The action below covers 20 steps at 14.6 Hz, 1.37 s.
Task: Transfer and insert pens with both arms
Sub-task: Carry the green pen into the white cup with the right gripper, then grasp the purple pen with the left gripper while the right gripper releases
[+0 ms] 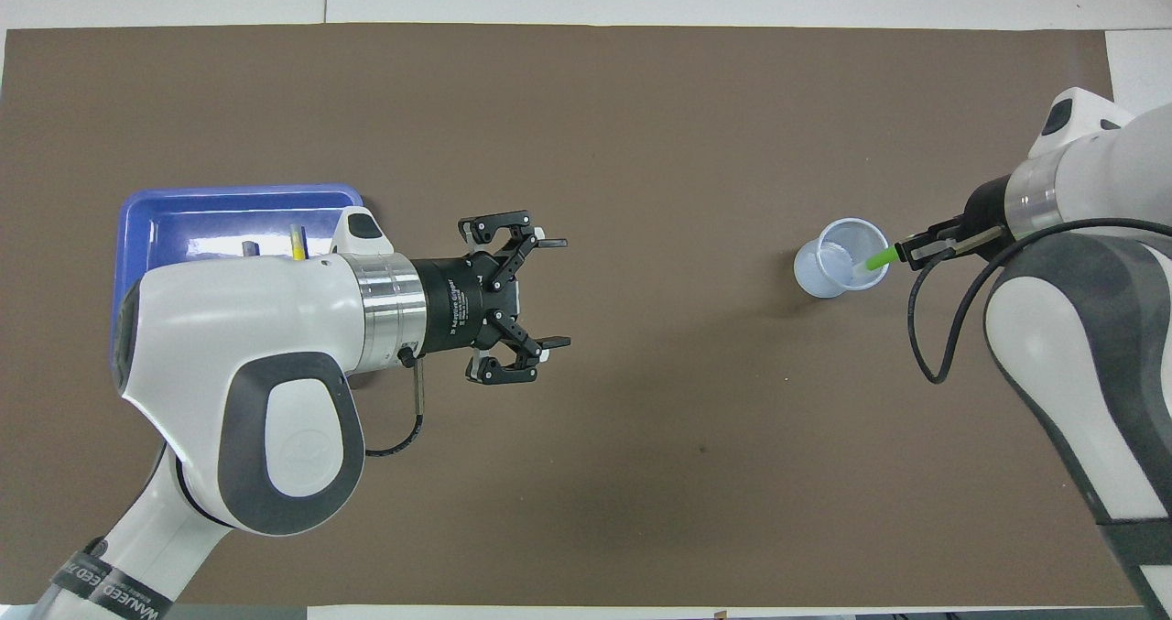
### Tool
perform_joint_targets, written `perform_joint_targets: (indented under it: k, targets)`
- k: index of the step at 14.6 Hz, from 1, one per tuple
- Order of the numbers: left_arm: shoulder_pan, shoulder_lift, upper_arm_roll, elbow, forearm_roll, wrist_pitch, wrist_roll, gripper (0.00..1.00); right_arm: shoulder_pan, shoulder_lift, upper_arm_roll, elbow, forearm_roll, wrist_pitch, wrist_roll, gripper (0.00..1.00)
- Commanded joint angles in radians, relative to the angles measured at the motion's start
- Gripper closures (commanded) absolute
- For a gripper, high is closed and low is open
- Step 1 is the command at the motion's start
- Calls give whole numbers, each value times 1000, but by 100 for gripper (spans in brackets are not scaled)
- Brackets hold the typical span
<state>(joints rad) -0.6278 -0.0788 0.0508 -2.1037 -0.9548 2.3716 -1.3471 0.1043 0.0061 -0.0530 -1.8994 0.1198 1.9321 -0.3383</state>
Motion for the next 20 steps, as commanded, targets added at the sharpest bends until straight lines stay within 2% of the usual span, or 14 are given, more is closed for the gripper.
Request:
perform_joint_targets:
  k: [1, 4, 6, 9, 11, 17, 20]
  targets:
    - [60, -24, 0, -29, 39, -93, 171, 0, -6, -2, 10, -6, -15, 10, -21, 100]
    - [135, -24, 0, -18, 167, -196, 357, 0, -6, 3, 8, -53, -17, 63, -21, 100]
    - [193, -25, 0, -16, 183, -230, 417, 0, -5, -6, 8, -117, -19, 131, -44, 100]
    - [288, -25, 1, -16, 286, -280, 494, 0, -3, 2, 10, -125, -52, 142, -47, 100]
    - [364, -26, 0, -13, 414, -330, 596, 0, 3, 0, 10, -150, -80, 177, -47, 100]
    - [487, 33, 1, -13, 704, -312, 995, 0, 3, 3, 12, -222, -88, 274, -47, 100]
    - [516, 85, 1, -13, 749, -261, 1147, 0, 6, -1, 12, -245, -86, 295, -41, 100]
